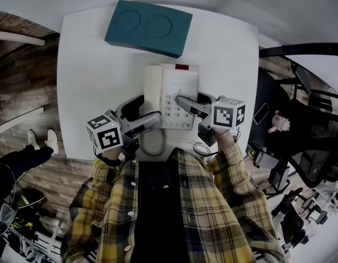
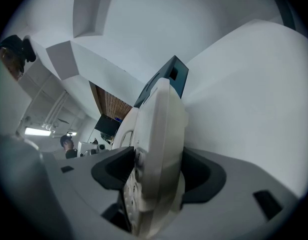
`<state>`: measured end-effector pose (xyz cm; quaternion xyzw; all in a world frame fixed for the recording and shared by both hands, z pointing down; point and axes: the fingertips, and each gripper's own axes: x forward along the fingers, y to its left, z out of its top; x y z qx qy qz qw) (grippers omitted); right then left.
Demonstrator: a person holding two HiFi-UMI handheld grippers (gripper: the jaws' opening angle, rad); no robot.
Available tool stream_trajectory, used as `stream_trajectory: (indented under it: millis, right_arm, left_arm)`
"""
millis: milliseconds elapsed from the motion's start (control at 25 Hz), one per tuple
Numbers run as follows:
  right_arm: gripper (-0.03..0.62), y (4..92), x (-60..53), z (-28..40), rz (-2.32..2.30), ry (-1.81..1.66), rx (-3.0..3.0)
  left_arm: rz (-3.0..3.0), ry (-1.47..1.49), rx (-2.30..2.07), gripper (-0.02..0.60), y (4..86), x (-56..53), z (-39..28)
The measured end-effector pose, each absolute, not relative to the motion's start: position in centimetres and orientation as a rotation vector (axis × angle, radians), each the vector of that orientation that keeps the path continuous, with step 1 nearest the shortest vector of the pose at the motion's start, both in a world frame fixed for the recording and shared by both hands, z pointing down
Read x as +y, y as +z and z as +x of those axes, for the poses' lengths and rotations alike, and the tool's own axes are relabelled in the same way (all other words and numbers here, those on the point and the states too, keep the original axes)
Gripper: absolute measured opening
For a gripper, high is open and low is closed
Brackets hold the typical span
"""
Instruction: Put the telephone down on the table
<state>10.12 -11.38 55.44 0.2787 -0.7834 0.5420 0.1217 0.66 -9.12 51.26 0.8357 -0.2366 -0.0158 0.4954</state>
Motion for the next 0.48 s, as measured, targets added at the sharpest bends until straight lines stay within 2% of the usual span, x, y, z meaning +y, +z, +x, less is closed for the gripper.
stream_trajectory:
  millis: [480]
  right_arm:
    - [0.284, 56.46, -12.07, 10.84, 0.806, 1.55, -2.237]
  left_arm:
    - [2.026, -0.031, -0.568, 0.434, 51.46, -9.32, 1.04]
